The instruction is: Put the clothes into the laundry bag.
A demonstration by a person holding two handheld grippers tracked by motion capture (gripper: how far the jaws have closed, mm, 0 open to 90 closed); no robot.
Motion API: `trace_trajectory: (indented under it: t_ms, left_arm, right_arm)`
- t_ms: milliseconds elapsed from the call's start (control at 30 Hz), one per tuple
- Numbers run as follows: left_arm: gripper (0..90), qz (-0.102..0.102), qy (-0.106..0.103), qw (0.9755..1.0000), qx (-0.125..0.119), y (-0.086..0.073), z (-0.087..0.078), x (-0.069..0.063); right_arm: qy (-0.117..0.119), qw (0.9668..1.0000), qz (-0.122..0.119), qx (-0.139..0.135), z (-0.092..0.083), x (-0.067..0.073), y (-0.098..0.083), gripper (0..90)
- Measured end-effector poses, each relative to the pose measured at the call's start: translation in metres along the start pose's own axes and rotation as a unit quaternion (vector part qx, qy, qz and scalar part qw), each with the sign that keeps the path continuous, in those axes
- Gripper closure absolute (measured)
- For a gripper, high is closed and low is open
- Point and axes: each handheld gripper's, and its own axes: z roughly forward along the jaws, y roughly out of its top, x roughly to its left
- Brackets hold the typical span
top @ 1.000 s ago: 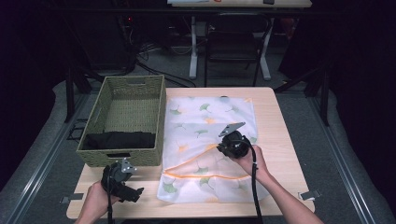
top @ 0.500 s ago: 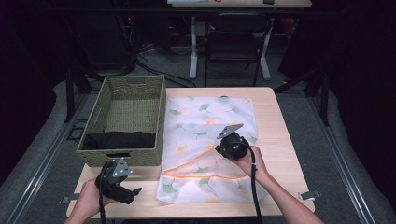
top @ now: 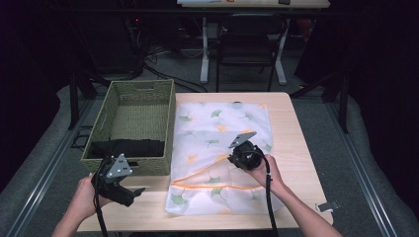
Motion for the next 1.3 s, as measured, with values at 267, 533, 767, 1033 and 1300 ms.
trace_trajectory:
  t_ms: [267,533,767,1033,1300]
  left_arm:
    - [0.1,0.019,-0.012,0.9997,0.000,0.019,0.000,0.022]
    - [0.1,0.030,-0.012,0.9995,0.004,0.033,0.002,0.040]
    - [0.1,0.041,-0.013,0.9989,0.020,0.042,0.005,0.058]
    - [0.2,0.048,-0.011,0.9985,0.024,0.046,0.009,0.077]
    - [0.4,0.036,-0.019,0.9984,0.038,0.043,0.019,0.095]
  right_arm:
    - [0.002,1.0000,0.003,0.002,0.000,-0.001,-0.001,87.4]
    - [0.000,1.0000,0.001,0.003,0.001,-0.001,-0.001,87.5]
    - [-0.001,1.0000,-0.005,0.004,0.000,0.000,-0.001,87.5]
    - [-0.001,1.0000,-0.008,0.005,0.001,0.000,-0.001,87.4]
    - [0.000,1.0000,-0.005,0.004,0.000,0.001,0.000,87.5]
